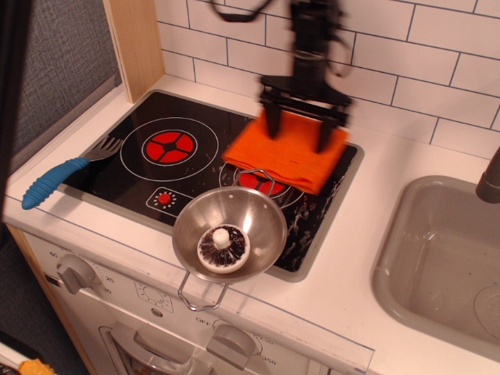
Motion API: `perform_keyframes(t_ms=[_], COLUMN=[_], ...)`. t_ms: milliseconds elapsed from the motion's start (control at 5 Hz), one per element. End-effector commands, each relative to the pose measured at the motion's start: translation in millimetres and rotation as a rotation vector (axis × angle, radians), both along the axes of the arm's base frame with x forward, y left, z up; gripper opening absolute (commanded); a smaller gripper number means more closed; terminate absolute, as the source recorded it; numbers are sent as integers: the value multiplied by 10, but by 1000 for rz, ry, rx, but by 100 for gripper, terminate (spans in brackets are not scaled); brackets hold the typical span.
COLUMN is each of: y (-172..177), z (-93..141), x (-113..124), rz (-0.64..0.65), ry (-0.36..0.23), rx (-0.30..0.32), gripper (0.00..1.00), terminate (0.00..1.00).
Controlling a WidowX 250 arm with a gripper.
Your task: Move the orange cloth behind the pot with the peeler
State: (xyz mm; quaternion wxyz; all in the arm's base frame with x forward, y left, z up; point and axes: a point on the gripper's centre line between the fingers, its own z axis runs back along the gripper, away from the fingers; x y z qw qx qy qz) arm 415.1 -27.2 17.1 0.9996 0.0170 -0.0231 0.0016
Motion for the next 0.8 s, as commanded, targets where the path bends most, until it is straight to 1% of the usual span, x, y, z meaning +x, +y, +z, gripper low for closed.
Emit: perform_keyframes(t_ms=[0, 200, 400, 600], y=[-328, -168, -62, -33], z=[166, 335, 718, 923], x=[39, 66, 49, -59], rz=[-21, 28, 28, 7], ry=[-37, -77, -166, -190], rx=[52, 73, 47, 1], gripper=[100, 100, 100, 100], terminate=[0, 0, 0, 0])
